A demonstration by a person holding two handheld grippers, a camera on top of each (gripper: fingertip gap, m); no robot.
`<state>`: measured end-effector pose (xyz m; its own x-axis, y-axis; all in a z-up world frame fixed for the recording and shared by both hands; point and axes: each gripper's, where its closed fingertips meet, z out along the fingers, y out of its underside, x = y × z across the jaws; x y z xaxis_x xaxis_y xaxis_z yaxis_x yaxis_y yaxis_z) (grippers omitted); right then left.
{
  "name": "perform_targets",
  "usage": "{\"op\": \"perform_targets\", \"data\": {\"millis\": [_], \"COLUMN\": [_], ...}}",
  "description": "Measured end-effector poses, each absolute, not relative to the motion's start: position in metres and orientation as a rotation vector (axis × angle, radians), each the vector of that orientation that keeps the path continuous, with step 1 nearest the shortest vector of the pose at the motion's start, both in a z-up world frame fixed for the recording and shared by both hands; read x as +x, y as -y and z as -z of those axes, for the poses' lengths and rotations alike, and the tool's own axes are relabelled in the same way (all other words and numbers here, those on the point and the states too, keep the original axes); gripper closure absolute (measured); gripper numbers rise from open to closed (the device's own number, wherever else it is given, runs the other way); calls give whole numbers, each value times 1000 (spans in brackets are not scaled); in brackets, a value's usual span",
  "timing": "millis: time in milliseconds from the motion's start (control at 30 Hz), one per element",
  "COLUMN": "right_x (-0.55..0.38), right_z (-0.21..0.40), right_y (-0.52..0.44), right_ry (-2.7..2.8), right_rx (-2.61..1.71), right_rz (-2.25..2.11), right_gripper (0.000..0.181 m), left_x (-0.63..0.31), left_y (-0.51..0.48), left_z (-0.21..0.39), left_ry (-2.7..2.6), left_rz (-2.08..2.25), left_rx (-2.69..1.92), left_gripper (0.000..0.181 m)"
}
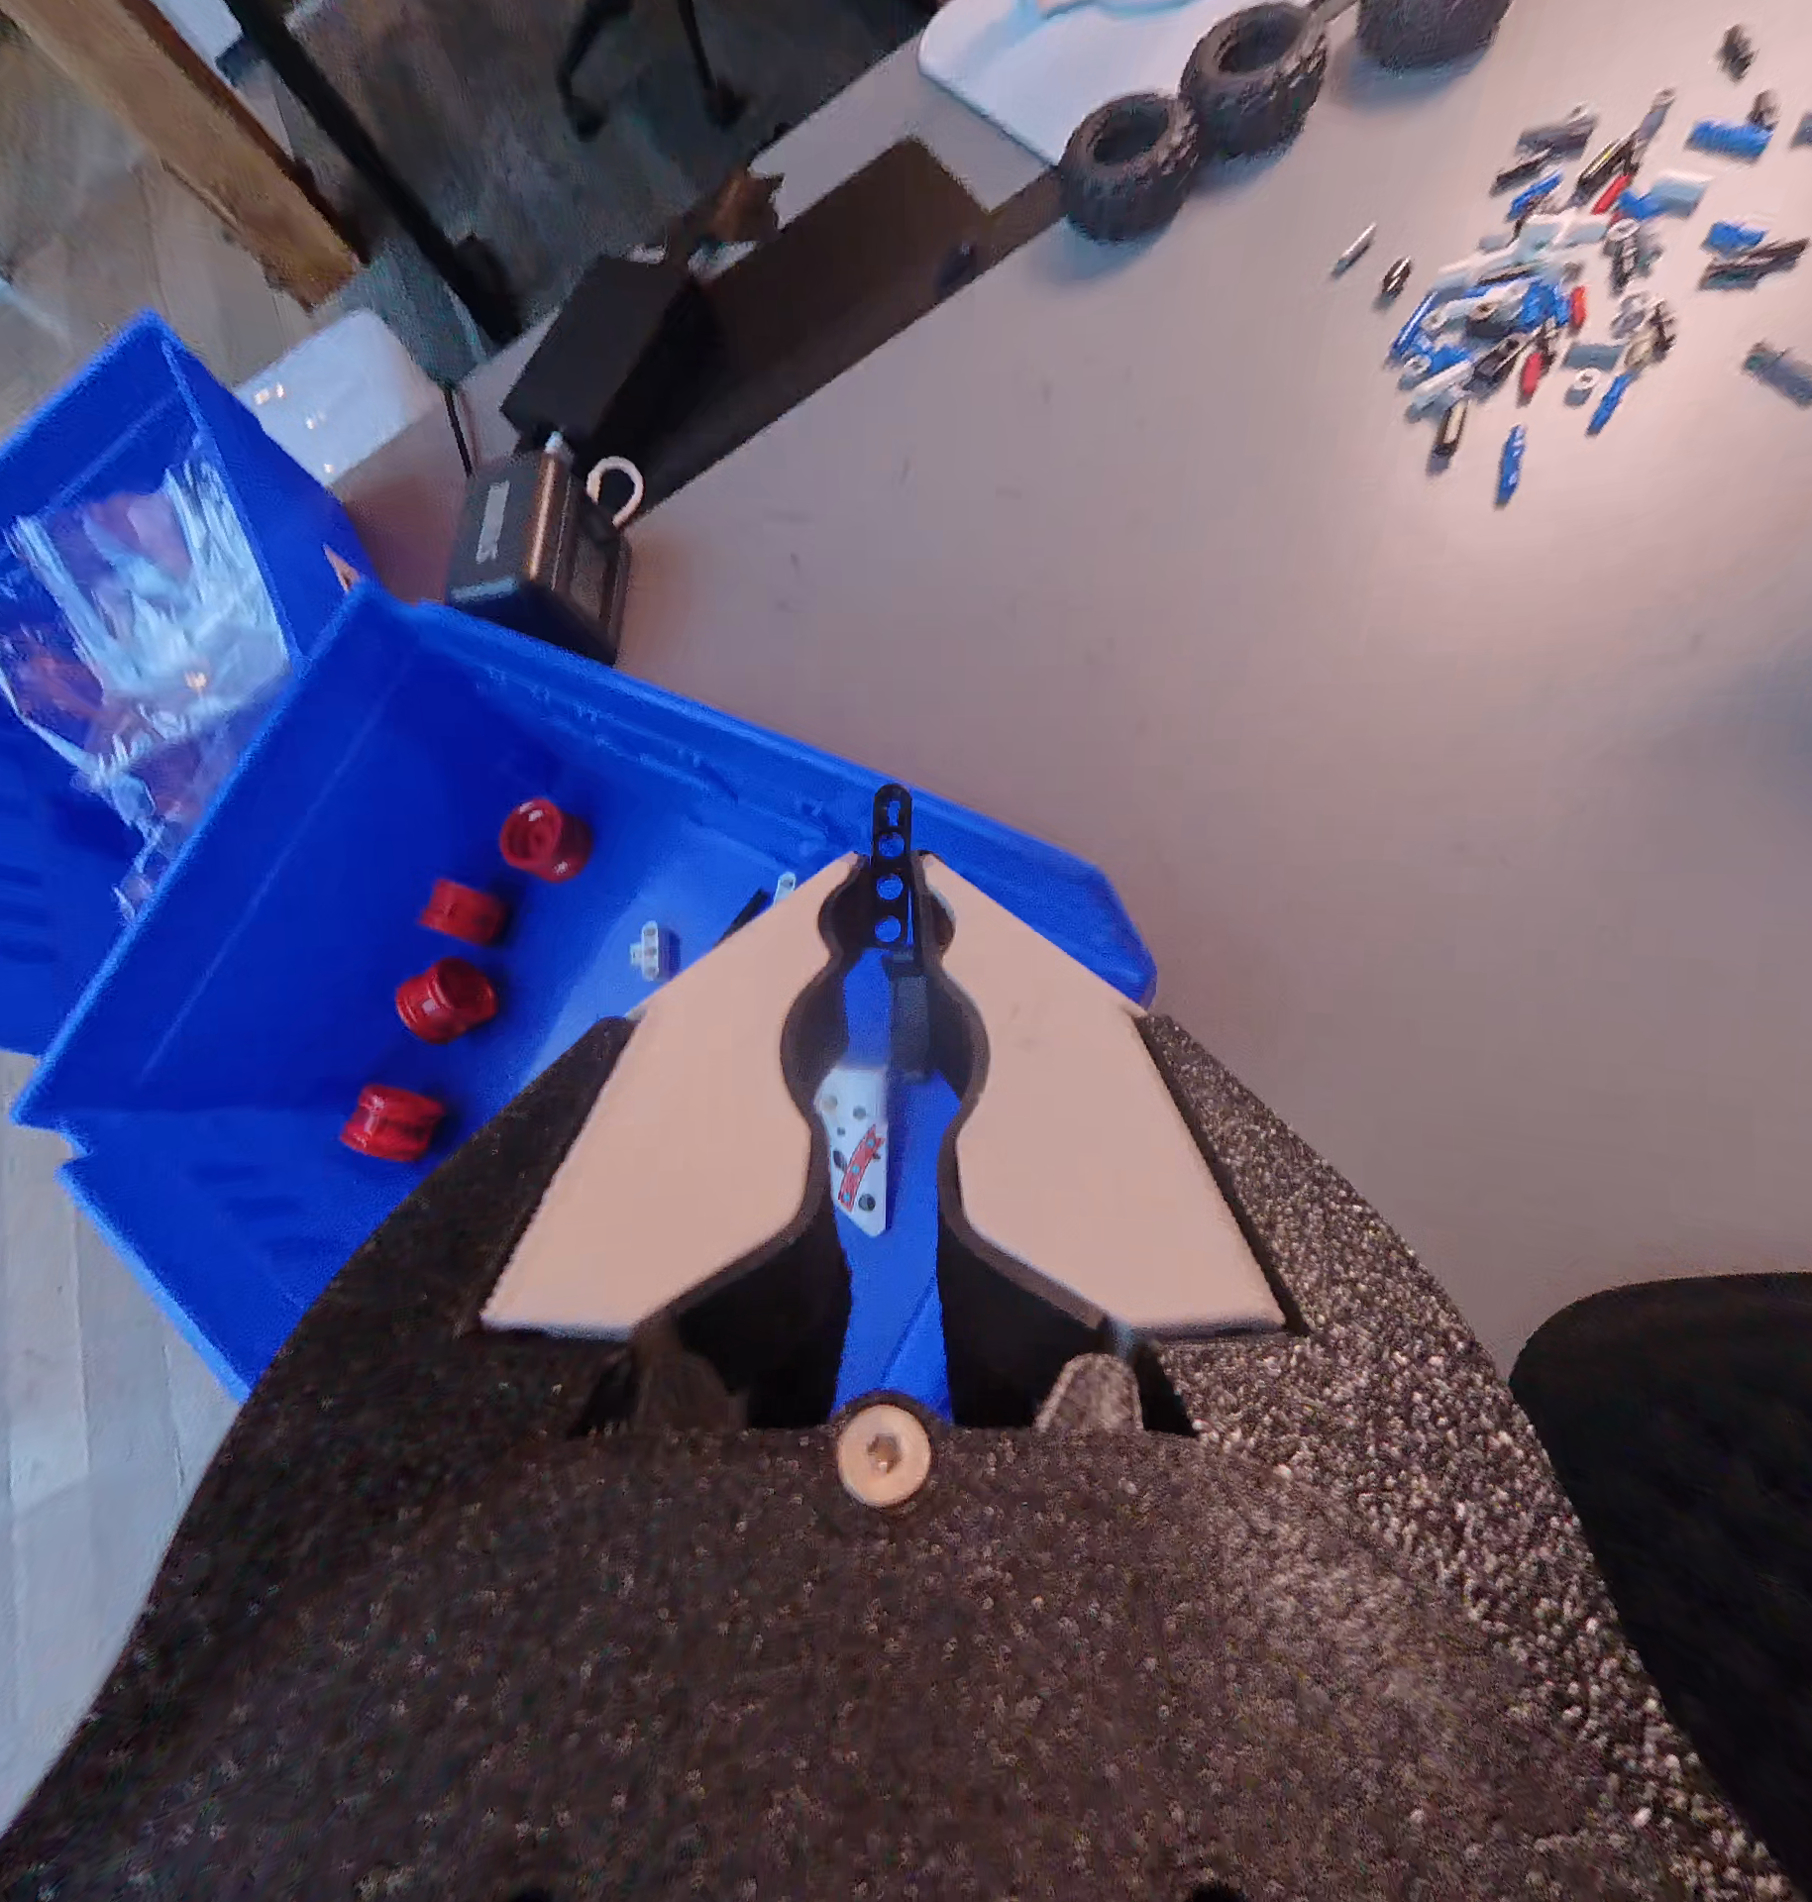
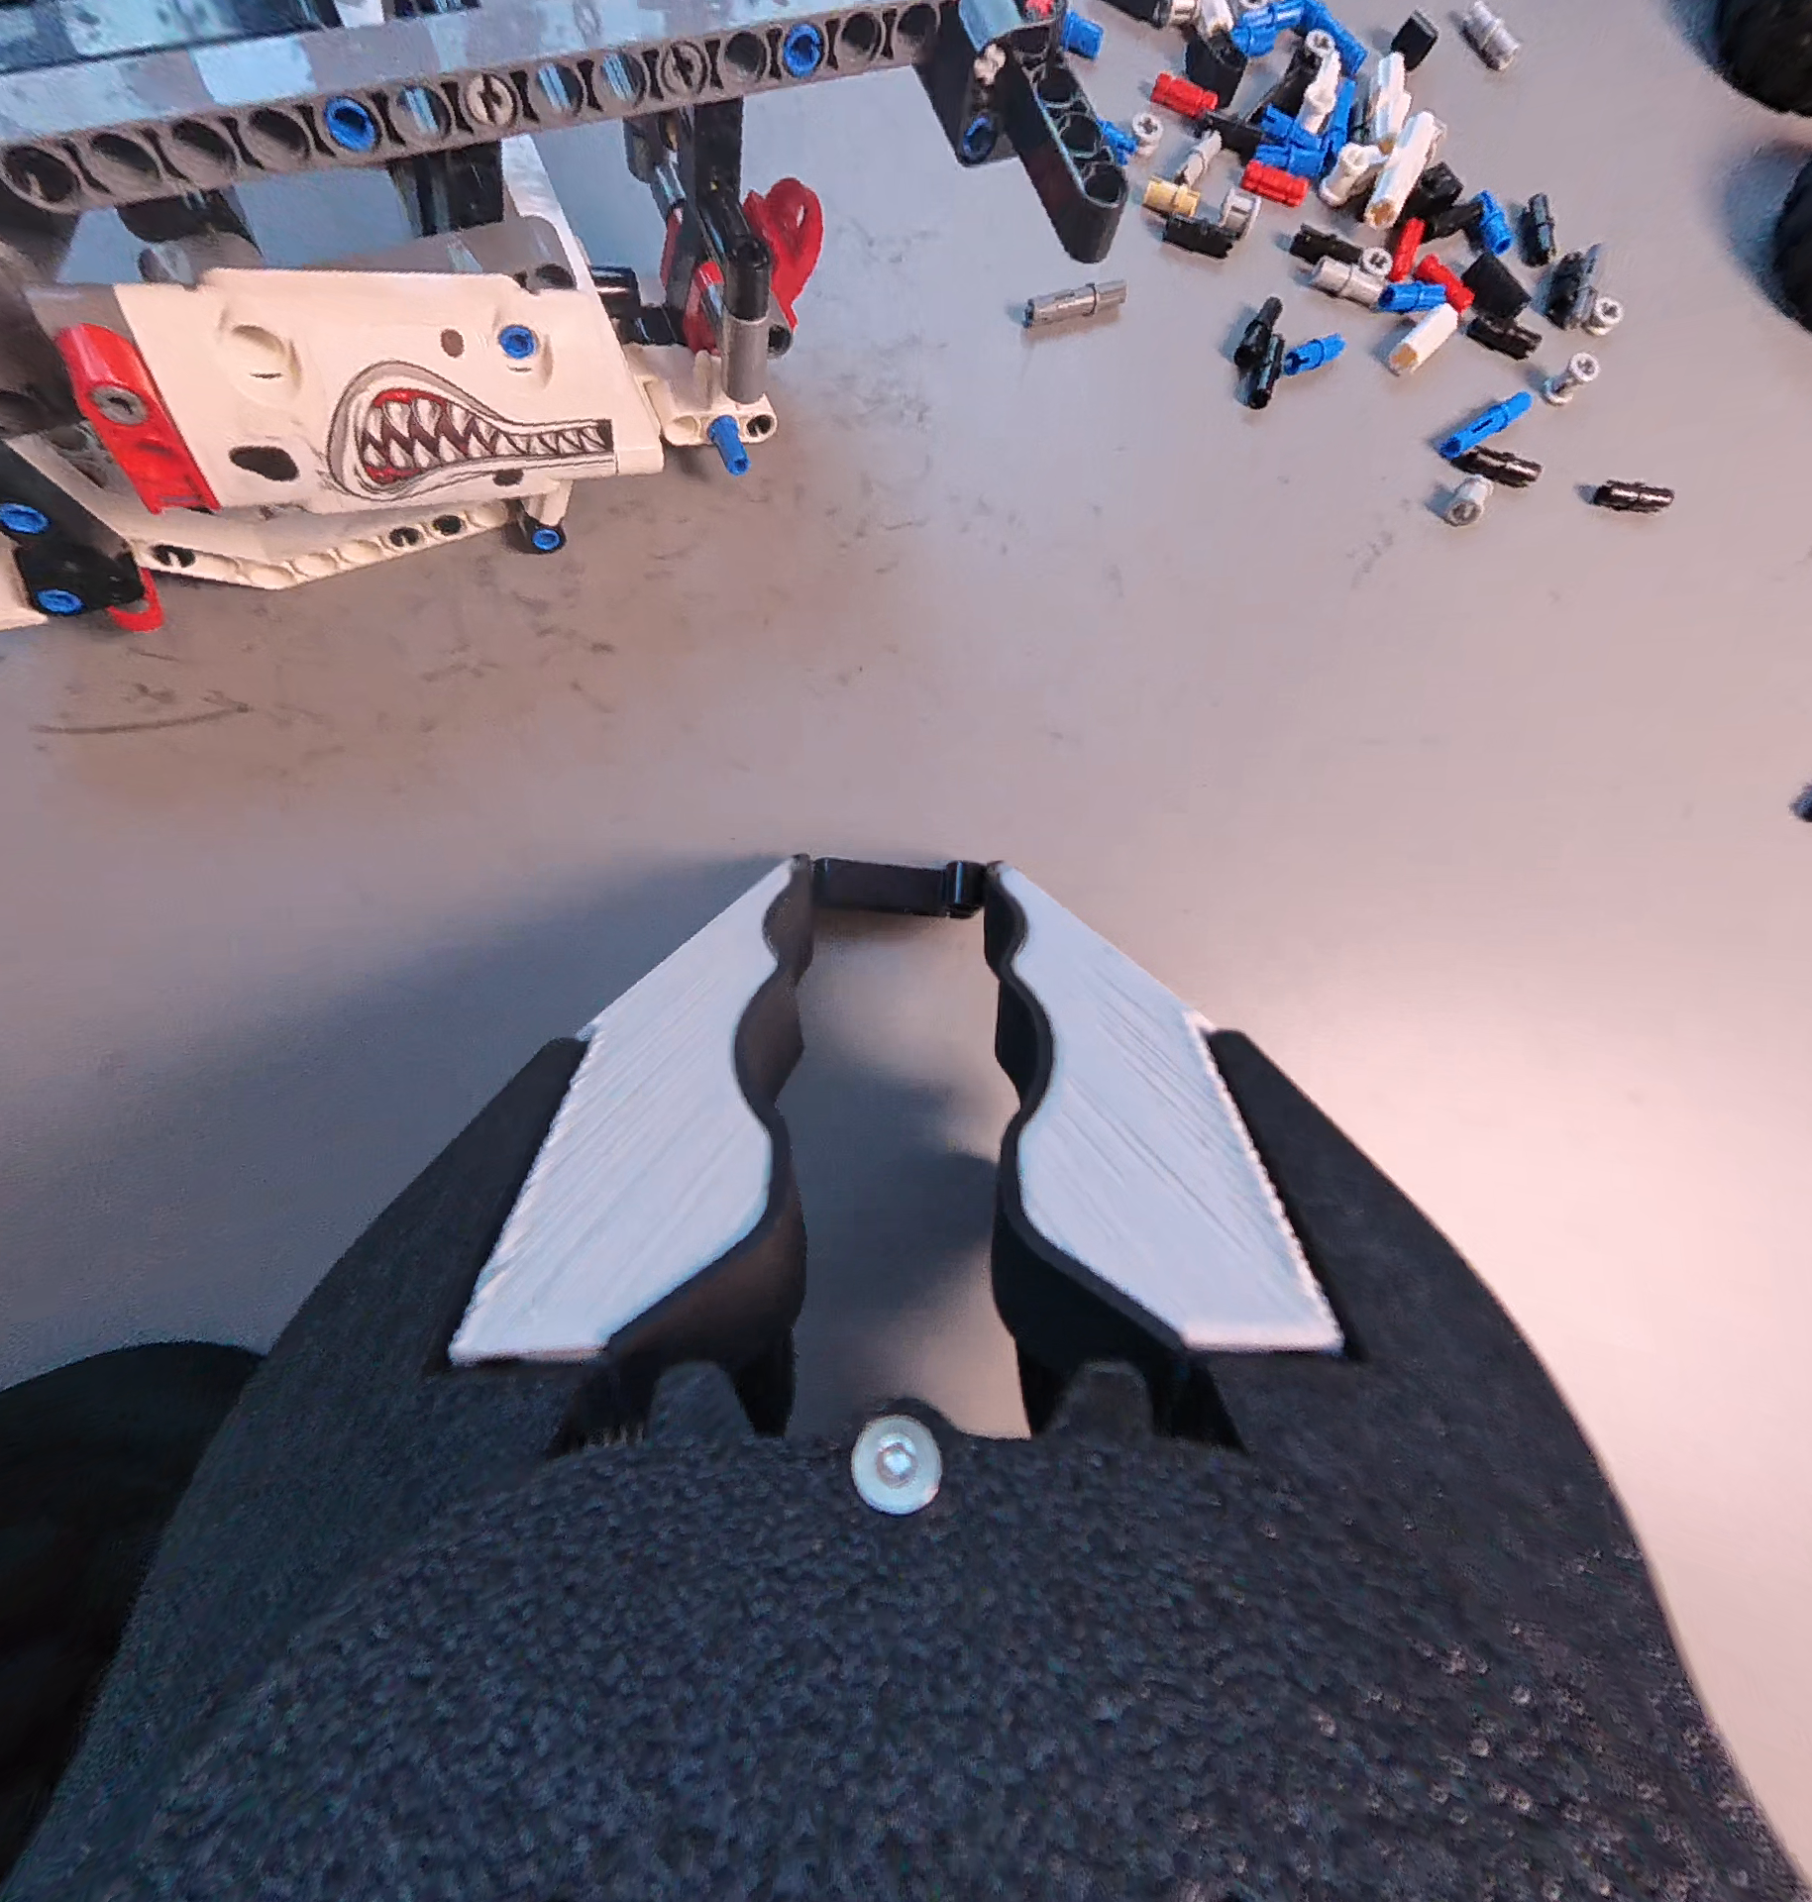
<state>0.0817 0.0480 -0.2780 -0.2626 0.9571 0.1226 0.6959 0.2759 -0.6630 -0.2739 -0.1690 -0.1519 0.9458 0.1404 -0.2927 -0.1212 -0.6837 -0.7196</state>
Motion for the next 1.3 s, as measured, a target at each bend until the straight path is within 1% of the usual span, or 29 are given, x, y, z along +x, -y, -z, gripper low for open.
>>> {"op": "perform_targets", "data": {"millis": [233, 333, 467, 533, 667, 800, 933, 1033, 1100, 1133, 1167, 1200, 1267, 1300], "right_x": [85, 83, 72, 65, 56, 44, 36, 35, 36, 37, 36, 36, 35, 34], "right_z": [277, 265, 219, 181, 121, 108, 113, 118, 118, 118, 118, 115, 118, 118], "right_y": [-47, -50, -59, -54, -22, 21, 54, 70, 75, 77, 77, 75, 75, 74], "right_ry": [2059, 1998, 1771, 1623, 1445, 1449, 1507, 1545, 1550, 1556, 1555, 1524, 1538, 1536], "right_rx": [-1473, -1454, -1355, -1233, -982, -818, -712, -662, -642, -637, -636, -638, -632, -648], "right_rz": [-660, -707, -848, -967, -1113, -1119, -1106, -1110, -1122, -1132, -1125, -1114, -1093, -1094], "right_gripper": [150, 150, 150, 149, 149, 149, 149, 149, 150, 150, 152, 164, 163, 156], "left_x": [-308, -323, -318, -285, -165, -59, 9, 37, 48, 50, 50, 50, 47, 42], "left_y": [194, 198, 188, 169, 124, 97, 76, 67, 68, 67, 68, 69, 72, 73], "left_z": [189, 188, 160, 142, 110, 98, 103, 112, 113, 117, 120, 121, 123, 121], "left_ry": [238, 313, 316, 228, 22, -95, -136, -162, -203, -219, -242, -269, -320, -342], "left_rz": [-346, -402, -402, -245, 401, 952, 1293, 1394, 1441, 1413, 1374, 1347, 1219, 1138], "left_rx": [-2356, -2316, -2138, -2036, -1818, -1675, -1641, -1675, -1688, -1715, -1727, -1742, -1767, -1774], "left_gripper": [174, 157, 153, 153, 152, 149, 148, 149, 158, 167, 171, 172, 173, 174]}}
